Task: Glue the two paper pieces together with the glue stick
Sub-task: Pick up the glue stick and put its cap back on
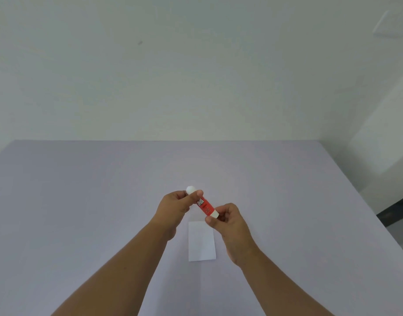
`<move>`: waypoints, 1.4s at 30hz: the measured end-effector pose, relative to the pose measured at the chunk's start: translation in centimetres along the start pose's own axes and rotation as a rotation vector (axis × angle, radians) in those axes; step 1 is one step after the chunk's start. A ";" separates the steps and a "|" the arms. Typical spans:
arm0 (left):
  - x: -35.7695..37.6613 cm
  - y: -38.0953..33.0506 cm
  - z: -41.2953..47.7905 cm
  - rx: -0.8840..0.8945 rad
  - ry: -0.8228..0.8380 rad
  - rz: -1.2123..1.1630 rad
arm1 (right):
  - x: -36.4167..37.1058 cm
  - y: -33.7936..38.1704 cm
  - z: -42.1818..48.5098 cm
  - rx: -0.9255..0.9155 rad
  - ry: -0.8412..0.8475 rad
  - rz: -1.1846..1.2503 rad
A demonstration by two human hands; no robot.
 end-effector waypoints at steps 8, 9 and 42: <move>-0.2 -0.1 -0.8 0.003 -0.023 0.044 | 0.5 0.9 -1.0 0.063 0.047 0.176; -0.2 -0.2 -0.9 0.004 -0.022 0.044 | 0.5 1.1 -0.9 0.033 0.048 0.122; -0.2 -0.8 -1.6 0.004 -0.015 0.099 | 0.7 1.5 -1.2 0.025 0.090 0.022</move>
Point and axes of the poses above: each hand's wrist, its own z-axis towards the middle knuckle, its own x-axis out of the palm, y = z × x, the point moved 8 cm from there along z, towards the middle knuckle, and after that the axes turned 13 degrees about -x, right-handed, at the moved point
